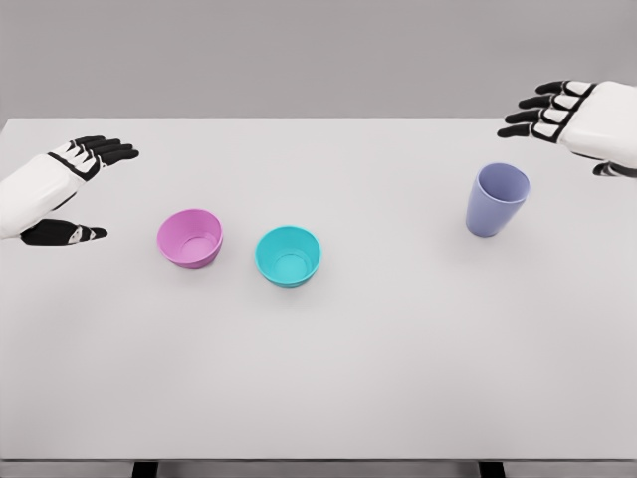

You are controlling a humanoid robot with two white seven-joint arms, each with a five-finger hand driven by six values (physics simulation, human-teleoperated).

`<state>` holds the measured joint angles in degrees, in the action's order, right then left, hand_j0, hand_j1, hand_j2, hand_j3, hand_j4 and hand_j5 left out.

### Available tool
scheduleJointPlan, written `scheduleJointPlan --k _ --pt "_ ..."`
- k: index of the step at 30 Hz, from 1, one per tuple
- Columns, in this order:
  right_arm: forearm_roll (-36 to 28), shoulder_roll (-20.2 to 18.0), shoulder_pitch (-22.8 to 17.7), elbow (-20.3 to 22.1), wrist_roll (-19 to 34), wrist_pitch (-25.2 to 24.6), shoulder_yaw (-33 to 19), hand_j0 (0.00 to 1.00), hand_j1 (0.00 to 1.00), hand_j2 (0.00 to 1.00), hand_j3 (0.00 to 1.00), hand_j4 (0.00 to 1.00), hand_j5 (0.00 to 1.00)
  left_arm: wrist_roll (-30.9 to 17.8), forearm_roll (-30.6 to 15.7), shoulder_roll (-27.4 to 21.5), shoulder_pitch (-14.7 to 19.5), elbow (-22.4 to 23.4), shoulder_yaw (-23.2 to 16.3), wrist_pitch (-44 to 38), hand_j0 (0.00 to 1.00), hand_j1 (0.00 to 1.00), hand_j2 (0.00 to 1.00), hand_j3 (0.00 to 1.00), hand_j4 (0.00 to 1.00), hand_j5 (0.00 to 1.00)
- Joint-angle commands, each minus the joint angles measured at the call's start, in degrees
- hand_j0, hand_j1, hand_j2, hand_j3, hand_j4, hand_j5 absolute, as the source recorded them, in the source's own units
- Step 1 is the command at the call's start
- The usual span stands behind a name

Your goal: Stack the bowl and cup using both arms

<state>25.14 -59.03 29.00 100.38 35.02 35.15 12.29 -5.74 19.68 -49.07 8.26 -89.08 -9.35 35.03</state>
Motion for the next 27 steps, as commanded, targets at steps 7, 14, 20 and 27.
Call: scheduleJointPlan --k 7,14,20,27 --pt "-4.66 0.05 -0.70 0.07 -0.02 -0.15 -5.25 1.00 1.00 1.00 1.00 1.00 1.00 -8.05 -0.87 -0.50 0.79 -1.00 4.34 -0.03 1.00 1.00 1.00 1.00 1.00 1.00" --pt "-5.98 -1.53 -1.41 -0.02 -0.02 -0.15 -5.17 1.00 1.00 1.00 1.00 1.00 1.00 -29.26 -6.50 -7.88 3.51 -9.79 2.15 -0.03 1.00 1.00 1.00 1.00 1.00 1.00" --pt "-5.98 -0.74 -1.49 -0.01 -0.02 -0.15 -3.32 1.00 1.00 1.00 1.00 1.00 1.00 -29.26 -11.24 -7.97 24.60 -11.29 -21.58 -16.04 1.00 1.00 1.00 1.00 1.00 1.00" --pt "-5.98 4.18 -0.79 -0.28 -0.02 -0.15 0.28 1.00 1.00 1.00 1.00 1.00 1.00 -29.26 -17.22 -7.97 37.79 -11.38 -40.04 -33.36 1.00 1.00 1.00 1.00 1.00 1.00"
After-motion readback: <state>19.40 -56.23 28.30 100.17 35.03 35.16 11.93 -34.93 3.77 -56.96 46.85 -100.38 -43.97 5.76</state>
